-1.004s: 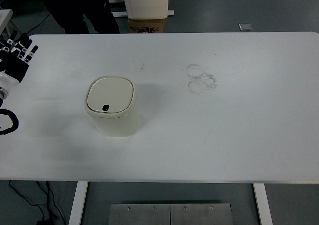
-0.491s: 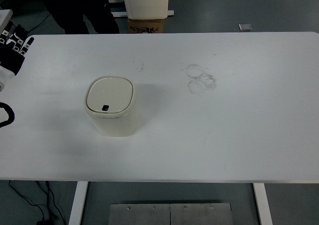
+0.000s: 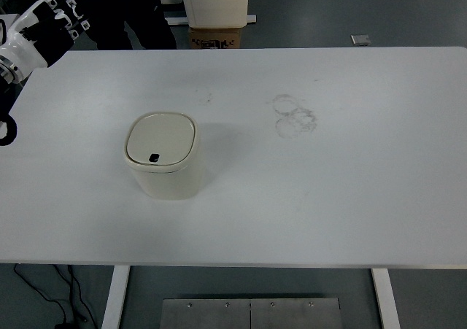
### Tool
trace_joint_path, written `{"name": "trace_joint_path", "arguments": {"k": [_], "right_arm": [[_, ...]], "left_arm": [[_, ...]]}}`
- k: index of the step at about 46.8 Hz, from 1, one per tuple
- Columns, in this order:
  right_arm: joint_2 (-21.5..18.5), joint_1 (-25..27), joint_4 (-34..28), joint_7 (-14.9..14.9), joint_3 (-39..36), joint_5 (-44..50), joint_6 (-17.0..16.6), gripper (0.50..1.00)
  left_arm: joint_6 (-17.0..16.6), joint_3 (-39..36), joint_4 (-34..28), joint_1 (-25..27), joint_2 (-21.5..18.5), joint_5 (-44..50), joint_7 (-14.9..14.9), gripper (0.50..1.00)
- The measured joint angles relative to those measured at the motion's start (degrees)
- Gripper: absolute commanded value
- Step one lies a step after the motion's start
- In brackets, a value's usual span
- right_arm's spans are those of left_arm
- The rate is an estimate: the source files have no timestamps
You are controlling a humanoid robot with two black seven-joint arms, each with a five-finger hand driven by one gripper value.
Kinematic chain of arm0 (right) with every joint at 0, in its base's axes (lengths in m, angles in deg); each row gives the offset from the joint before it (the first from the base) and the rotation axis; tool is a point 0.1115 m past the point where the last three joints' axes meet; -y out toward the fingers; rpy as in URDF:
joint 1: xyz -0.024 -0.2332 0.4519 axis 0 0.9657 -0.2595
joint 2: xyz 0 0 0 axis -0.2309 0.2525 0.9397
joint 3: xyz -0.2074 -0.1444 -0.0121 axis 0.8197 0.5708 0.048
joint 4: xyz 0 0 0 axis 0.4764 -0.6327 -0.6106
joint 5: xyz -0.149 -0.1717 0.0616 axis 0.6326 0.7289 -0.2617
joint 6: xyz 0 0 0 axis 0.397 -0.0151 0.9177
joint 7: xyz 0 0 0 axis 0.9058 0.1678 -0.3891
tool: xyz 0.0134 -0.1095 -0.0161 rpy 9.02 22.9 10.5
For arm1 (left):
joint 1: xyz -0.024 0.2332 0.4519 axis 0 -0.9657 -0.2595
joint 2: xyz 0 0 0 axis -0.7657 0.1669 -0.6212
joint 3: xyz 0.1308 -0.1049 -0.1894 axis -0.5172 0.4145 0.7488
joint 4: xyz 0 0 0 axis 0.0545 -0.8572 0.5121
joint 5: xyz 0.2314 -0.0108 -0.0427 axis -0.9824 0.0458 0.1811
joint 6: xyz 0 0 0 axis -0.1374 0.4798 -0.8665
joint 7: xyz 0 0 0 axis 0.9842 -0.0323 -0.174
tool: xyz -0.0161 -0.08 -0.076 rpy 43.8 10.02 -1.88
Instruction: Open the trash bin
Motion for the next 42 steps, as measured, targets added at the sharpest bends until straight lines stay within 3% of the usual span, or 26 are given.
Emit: {"name": "trace_joint_path", "arguments": {"k": [12, 19, 28, 32, 42], "right_arm": [[0.0, 0.0, 0.0, 0.0, 0.0, 0.0, 0.0, 0.991], [0.0, 0.0, 0.0, 0.0, 0.0, 0.0, 0.0, 0.991], [0.0, 0.0, 0.0, 0.0, 0.0, 0.0, 0.0, 0.991], [0.0, 0.0, 0.0, 0.0, 0.0, 0.0, 0.0, 0.991], [0.0, 0.0, 0.0, 0.0, 0.0, 0.0, 0.0, 0.991]], "left_arm": [[0.8, -26.1, -8.7, 12.7, -3.6, 0.0, -0.1, 1.0], [1.9, -37.3, -12.0, 20.4, -4.3, 0.1, -0.1, 1.0], [8.3, -42.9, -18.1, 28.1, -6.9, 0.0, 0.0, 1.0], [8.7, -44.3, -22.1, 30.5, -7.9, -0.2, 0.5, 1.0], [8.7, -49.8, -28.1, 35.8, -8.2, -3.9, 5.5, 1.0]]}}
